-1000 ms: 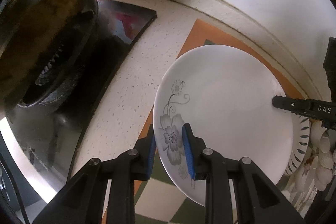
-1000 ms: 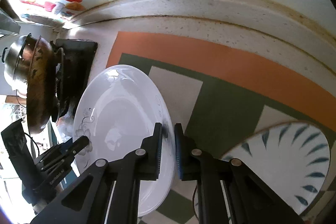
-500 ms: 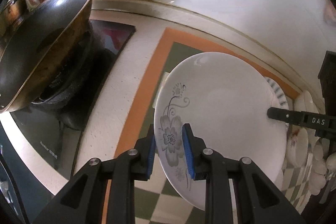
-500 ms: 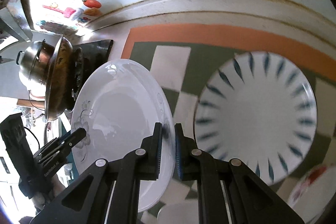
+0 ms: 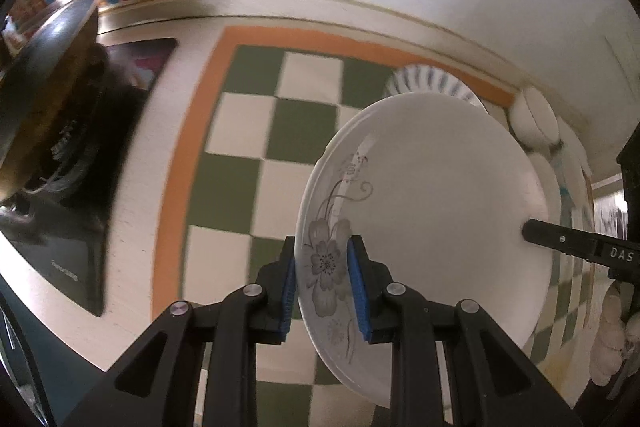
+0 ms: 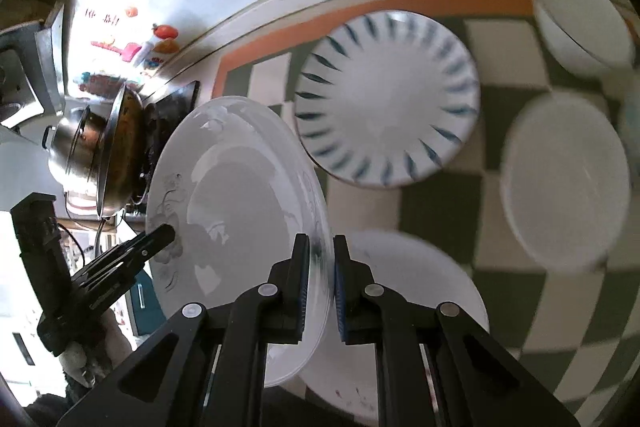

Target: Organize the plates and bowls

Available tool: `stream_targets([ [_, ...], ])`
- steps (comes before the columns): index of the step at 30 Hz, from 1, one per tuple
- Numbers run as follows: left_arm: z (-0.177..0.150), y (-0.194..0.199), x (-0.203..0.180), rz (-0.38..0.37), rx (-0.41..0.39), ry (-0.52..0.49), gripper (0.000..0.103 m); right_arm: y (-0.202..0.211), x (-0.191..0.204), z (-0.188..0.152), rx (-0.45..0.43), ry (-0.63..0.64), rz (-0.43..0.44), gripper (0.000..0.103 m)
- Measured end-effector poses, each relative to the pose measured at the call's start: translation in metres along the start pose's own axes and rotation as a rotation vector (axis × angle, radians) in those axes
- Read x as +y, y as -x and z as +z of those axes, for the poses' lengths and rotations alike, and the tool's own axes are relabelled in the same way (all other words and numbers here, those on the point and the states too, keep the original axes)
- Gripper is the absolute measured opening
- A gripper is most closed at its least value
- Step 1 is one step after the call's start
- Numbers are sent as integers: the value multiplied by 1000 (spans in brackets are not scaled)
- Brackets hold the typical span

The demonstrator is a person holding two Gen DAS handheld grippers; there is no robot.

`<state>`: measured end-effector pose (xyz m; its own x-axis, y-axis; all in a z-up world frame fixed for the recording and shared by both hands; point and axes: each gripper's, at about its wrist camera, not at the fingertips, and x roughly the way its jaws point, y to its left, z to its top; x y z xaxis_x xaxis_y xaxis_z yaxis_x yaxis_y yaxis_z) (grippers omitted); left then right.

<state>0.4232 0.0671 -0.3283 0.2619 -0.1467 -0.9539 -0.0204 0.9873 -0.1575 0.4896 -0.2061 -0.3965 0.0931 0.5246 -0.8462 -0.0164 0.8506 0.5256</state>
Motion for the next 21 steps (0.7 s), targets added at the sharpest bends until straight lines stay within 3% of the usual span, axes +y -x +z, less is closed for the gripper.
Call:
stream_targets([
  [9,-27,-28,-43,-16,70,-104,22,11,-60,-57,-8,-124,-20,13],
  [21,-52,-66,-63,9,162,-162,22,-11,-101,-86,40,-196,-51,13],
])
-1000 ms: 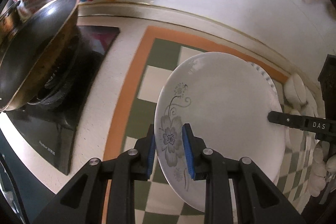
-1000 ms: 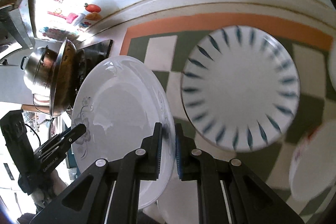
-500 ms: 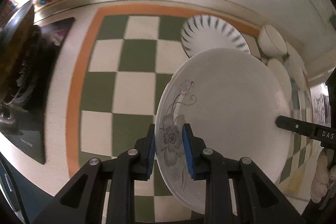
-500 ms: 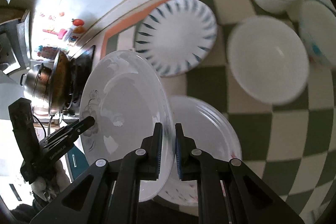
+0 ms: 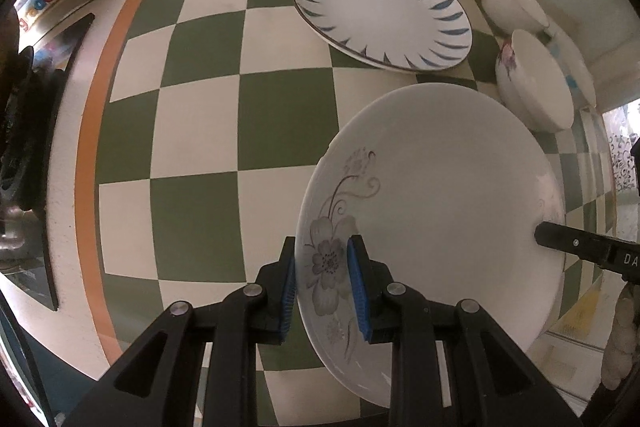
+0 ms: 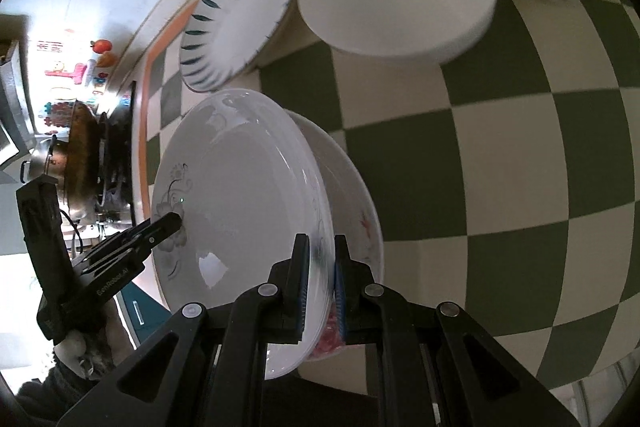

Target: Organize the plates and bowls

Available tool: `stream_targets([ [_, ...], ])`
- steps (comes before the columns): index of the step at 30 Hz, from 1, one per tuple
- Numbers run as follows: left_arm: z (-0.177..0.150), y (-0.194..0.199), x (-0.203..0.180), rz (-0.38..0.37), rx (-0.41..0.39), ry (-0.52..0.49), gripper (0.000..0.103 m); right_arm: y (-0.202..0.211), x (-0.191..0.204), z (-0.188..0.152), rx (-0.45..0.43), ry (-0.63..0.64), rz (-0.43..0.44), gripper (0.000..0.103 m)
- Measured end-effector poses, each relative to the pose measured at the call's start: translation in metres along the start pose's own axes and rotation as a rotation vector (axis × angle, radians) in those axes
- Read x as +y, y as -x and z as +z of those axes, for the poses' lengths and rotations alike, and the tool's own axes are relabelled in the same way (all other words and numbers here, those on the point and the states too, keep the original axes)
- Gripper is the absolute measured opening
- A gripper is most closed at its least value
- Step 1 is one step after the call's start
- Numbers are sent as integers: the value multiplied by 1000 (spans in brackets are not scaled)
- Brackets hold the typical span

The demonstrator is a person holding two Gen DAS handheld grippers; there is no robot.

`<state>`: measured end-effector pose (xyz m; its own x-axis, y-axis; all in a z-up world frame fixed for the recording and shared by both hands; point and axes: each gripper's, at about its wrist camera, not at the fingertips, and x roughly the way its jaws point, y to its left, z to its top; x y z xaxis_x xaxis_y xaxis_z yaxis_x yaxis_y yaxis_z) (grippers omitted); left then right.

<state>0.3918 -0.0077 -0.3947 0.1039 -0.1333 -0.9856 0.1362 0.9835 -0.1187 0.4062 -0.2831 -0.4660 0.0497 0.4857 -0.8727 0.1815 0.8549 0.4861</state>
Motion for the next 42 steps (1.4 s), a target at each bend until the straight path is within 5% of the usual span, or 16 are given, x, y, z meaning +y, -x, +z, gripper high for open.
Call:
stream_targets([
  [14,-5,-13,-15,46,15,-37,23,-11,-6,-3,27,13,-44,13],
  [42,1,-18,-22,62,47,-35,24,-26,42,6,190,102,-243,21],
])
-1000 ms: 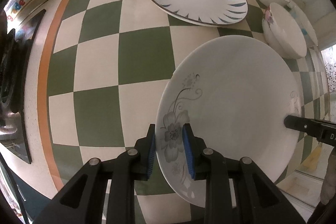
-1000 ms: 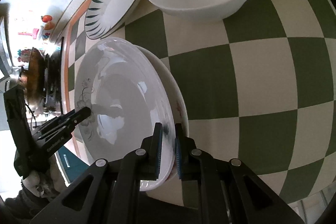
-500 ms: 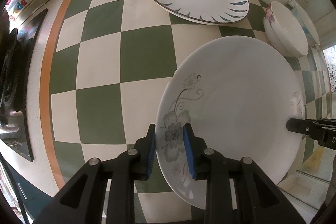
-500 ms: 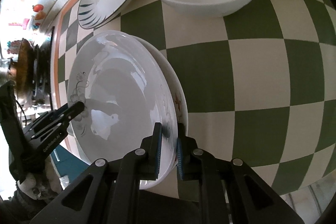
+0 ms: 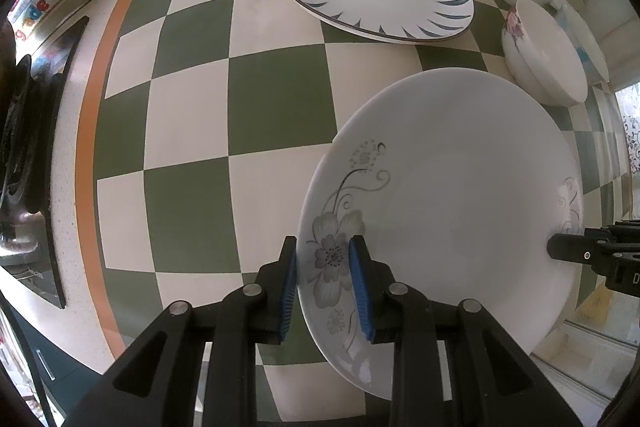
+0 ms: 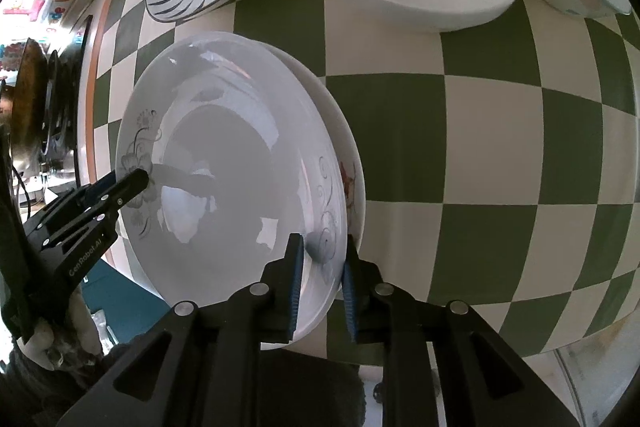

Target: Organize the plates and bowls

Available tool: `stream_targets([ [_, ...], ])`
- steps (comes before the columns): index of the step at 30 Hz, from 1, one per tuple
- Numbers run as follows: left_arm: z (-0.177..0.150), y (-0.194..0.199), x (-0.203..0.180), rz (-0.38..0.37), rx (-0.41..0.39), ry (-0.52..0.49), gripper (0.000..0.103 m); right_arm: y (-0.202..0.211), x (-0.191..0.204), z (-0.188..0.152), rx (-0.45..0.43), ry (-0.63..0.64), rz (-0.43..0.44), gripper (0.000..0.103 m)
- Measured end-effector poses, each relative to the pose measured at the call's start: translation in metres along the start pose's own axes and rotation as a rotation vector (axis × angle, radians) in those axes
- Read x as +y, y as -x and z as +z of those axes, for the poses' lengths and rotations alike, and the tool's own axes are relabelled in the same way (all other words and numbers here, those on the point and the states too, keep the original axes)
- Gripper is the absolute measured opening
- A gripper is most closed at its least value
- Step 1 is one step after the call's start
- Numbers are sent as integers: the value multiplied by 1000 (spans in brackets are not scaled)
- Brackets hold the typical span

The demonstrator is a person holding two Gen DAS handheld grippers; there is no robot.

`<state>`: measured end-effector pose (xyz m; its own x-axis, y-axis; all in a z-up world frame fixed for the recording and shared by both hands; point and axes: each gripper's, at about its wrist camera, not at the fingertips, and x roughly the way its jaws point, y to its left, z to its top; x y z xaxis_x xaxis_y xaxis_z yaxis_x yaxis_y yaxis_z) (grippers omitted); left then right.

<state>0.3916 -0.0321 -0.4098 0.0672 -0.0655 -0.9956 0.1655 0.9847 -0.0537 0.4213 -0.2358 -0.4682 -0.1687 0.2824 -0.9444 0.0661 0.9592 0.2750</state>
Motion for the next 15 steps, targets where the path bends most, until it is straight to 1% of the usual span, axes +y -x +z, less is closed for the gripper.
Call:
stream_targets([
  [4,2,0,4,-19,16,4,24,-3,-2,3,20,-3,24,21],
  [10,4,1,13,-54,48,19,24,2,-24,10,46,-47,124,26],
  [11,5,4,16,-66,51,27,24,4,-27,10,48,-52,116,26],
  [13,7,15,21,-81,35,42,24,10,-32,10,51,-41,85,26],
  [15,12,27,27,-92,16,57,24,21,-36,11,53,-43,131,26],
])
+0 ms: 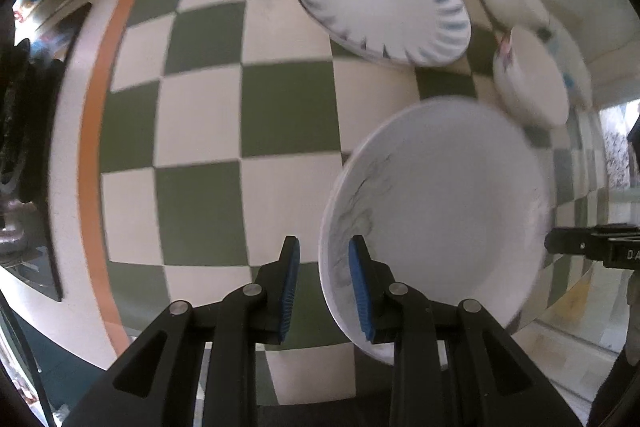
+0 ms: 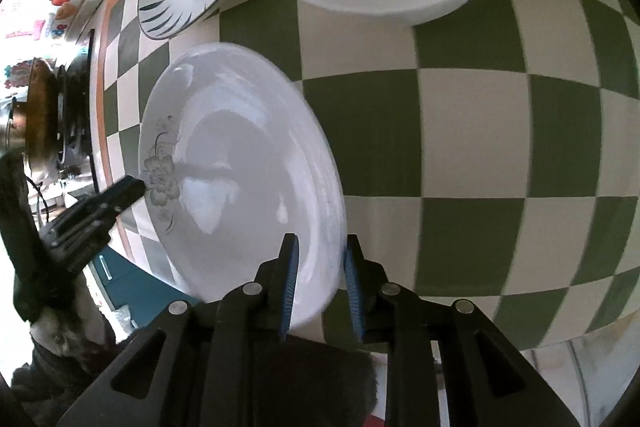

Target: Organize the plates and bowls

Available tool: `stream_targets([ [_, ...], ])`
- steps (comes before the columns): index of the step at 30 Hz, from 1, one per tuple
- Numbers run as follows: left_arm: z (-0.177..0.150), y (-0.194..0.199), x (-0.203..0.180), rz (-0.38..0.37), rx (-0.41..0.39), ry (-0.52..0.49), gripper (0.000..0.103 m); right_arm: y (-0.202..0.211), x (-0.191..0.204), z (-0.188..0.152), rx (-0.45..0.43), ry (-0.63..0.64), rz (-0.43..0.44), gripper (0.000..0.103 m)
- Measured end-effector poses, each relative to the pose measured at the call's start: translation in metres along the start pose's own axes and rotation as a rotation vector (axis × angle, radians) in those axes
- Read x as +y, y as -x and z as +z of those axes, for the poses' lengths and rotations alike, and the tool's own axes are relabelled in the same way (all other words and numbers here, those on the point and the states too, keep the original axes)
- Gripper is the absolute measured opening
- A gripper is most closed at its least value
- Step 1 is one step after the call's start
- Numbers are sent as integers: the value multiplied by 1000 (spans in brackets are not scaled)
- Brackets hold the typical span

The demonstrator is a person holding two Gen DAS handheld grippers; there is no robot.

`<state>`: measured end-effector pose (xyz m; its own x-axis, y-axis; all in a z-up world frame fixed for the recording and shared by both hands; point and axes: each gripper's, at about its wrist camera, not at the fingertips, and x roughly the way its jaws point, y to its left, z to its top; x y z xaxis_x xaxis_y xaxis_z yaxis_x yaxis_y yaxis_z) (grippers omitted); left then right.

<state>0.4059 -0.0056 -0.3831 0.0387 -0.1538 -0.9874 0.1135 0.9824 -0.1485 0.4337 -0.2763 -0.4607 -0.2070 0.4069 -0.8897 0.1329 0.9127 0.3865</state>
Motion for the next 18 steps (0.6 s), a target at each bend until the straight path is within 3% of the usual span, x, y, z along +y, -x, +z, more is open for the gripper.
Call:
stream_targets([
  [5,40,32,9,-5,-84,35,26,48,20,21,-93,62,-37,26],
  [11,123,18,28,-7,-96,125,27,92,62,107,-281,164,-61,31],
  [14,150,-7,39,-12,-55,168,27,78,65,156,-281,147,-72,31],
  [18,164,-39,45,-25,8,198,27,44,53,210,-222,87,-72,31],
])
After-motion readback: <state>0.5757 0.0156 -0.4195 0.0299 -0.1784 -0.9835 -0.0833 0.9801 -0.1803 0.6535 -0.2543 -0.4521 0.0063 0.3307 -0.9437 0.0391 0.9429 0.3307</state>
